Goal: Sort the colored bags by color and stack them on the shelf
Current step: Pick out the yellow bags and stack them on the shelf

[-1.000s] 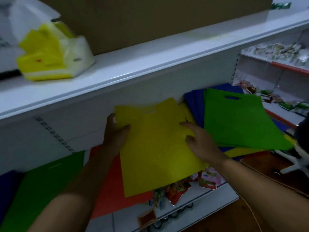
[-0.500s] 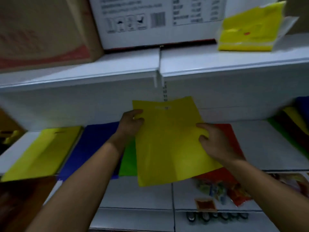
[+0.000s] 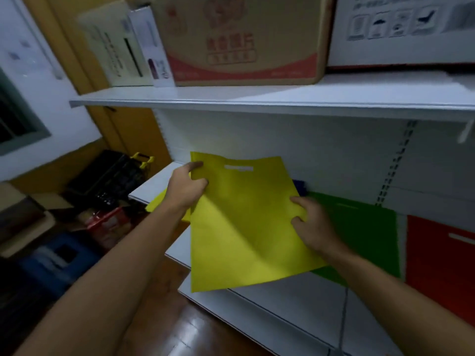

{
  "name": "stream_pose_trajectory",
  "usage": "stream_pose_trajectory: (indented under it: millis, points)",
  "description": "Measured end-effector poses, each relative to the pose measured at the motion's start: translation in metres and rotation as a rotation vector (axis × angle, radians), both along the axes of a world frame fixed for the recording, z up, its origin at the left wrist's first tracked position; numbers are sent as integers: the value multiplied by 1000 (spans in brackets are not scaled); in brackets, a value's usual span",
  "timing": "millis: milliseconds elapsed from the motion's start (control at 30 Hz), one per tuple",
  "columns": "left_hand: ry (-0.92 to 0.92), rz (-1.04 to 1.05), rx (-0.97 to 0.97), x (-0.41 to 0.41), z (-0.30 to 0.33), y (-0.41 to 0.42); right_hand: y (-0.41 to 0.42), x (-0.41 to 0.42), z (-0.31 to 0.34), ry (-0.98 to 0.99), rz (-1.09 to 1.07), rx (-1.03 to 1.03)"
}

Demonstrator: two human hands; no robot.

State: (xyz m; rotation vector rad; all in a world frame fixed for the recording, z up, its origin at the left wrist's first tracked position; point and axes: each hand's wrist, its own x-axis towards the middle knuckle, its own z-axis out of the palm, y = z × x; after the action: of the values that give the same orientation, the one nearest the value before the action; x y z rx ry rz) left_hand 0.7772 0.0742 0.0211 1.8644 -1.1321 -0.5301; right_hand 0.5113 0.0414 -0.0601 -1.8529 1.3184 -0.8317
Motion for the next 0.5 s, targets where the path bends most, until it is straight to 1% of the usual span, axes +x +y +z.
stream_pose_trajectory:
  millis: [167, 333, 500]
  points:
    - [38, 76, -10, 100, -27, -5, -14, 92, -6, 49, 16, -37]
    - [62, 124, 6, 196, -45, -27, -33, 191, -15, 16, -11, -5]
    - [32, 147, 24, 264, -57, -46, -51, 254, -22, 39, 0, 12]
